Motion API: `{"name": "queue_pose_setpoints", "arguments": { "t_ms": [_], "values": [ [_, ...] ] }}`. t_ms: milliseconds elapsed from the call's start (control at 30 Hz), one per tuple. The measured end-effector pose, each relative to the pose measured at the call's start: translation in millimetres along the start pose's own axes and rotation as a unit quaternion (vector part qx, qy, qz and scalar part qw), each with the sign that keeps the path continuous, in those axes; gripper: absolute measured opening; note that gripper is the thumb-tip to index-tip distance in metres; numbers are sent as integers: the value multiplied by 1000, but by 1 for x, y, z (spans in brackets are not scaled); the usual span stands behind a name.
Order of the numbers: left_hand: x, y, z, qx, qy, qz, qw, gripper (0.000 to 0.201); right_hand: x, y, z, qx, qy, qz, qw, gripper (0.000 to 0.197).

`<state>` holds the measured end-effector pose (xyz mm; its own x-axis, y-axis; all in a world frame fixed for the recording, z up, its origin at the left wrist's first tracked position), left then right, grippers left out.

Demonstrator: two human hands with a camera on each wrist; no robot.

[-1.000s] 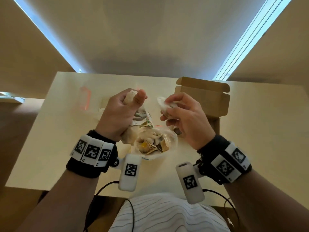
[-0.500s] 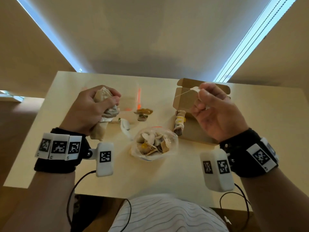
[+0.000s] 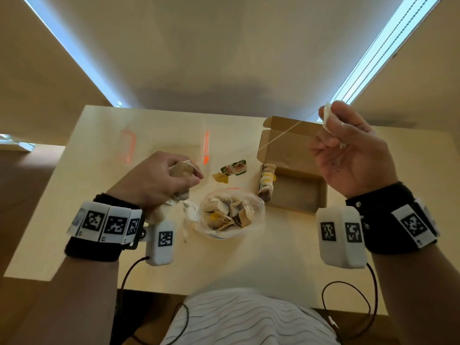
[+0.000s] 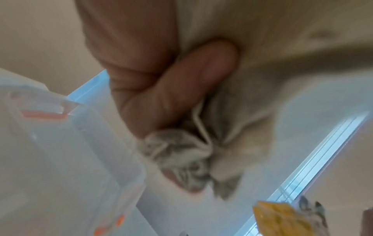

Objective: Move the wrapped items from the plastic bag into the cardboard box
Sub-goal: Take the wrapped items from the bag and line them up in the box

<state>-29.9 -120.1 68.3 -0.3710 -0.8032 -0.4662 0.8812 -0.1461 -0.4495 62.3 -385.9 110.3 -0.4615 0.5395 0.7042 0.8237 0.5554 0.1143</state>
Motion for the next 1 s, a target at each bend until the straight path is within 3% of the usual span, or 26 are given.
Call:
{"name": "queue_pose_setpoints", "arguments": {
  "t_ms": [100,167,233,300,367,467,600,667,733,833,900,1000],
  "values": [
    [-23,-8,5,20,-55,137,989,7,7,-2,8,34,-38,-18,999,27],
    [-16,-11,20,53,-185,119,974,6,12,-6,26,93,-168,-23,981,23],
    [-3,-13,46,95,-260,57,959,11,14,-11,46,164,-373,-43,912,22],
    [0,-16,68,117,-261,29,958,19,13,-14,64,213,-494,-52,841,14],
    [-2,-17,82,118,-245,16,962,19,10,-16,79,247,-528,-54,811,11],
    [-7,-20,87,94,-244,16,965,22,0,-17,91,263,-598,-36,756,23],
    [-24,-31,91,83,-176,86,977,22,-16,-20,91,260,-650,-18,714,12],
    [-28,-33,91,81,-191,90,974,24,-22,-22,90,259,-641,-10,723,4],
    [-24,-33,91,88,-242,51,965,26,-28,-25,89,259,-603,5,754,7],
    [-18,-30,85,97,-399,4,912,27,-34,-28,86,257,-495,41,829,17],
    [-15,-28,81,93,-460,-8,883,31,-27,-27,81,234,-460,28,856,20],
    [-15,-26,79,107,-441,3,891,30,-4,-20,71,188,-450,-32,872,19]
  ]
}}
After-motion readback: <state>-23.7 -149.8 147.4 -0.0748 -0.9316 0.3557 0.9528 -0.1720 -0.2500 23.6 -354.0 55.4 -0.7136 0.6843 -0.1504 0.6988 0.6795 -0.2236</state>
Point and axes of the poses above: each hand's wrist, its own y-axis towards the middle knuckle, its own x-axis out of the palm, z = x × y, the point moved 10 cm from there along y, towards the middle knuckle, and after that the axes turned 13 degrees about -z, right-handed, at the moved point
